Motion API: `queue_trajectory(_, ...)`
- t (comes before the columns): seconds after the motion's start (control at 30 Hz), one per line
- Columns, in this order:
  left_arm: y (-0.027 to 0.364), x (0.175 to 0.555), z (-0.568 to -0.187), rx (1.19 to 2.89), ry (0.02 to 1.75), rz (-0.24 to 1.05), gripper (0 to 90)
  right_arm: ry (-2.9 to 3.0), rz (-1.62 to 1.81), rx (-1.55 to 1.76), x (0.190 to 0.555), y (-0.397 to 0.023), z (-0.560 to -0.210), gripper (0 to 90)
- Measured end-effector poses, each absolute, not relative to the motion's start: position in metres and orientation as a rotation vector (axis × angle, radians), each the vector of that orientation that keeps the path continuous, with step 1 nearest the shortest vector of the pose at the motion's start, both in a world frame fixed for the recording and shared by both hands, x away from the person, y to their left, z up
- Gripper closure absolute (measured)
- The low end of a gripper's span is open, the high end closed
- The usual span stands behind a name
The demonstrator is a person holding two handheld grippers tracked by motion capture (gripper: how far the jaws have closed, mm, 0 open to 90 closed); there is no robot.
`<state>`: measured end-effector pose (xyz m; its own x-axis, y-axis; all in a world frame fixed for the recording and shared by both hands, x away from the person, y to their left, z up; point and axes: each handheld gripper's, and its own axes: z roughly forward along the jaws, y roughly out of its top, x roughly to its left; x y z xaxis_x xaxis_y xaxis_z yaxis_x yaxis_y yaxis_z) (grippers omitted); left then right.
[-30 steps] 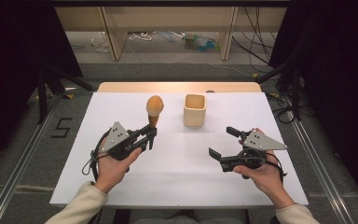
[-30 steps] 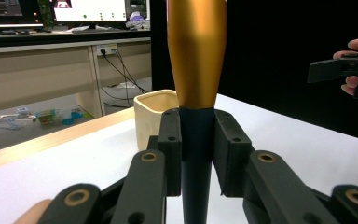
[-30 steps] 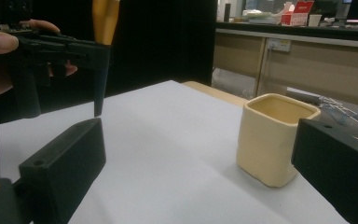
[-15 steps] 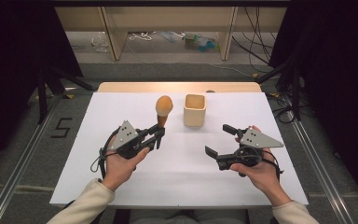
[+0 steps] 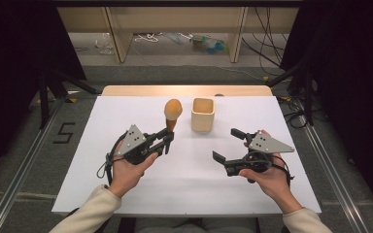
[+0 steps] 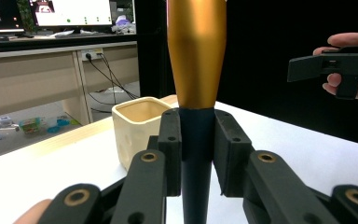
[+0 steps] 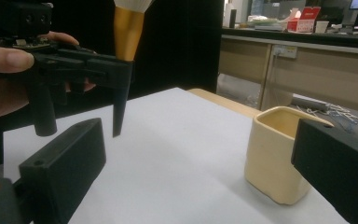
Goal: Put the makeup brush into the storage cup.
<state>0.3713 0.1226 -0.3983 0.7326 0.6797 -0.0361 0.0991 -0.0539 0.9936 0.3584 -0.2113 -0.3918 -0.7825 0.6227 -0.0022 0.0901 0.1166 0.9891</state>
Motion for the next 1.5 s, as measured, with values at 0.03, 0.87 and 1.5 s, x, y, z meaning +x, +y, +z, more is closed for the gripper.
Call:
queue_trajectory(0.03, 0.122, 0.372, -0.398, 1.576, 0.648, 0.530, 74.4, 2.008, 1.686, 0.694, 0.358, -0.212, -0.391, 3.9)
queue_trajectory(0.87, 0.105, 0.376, -0.400, 1.589, 0.616, 0.503, 74.4, 1.991, 1.720, 0.691, 0.360, -0.203, -0.387, 3.6)
queue_trajectory(1.5, 0.095, 0.377, -0.400, 1.592, 0.590, 0.479, 74.5, 1.999, 1.747, 0.669, 0.363, -0.196, -0.382, 3.7)
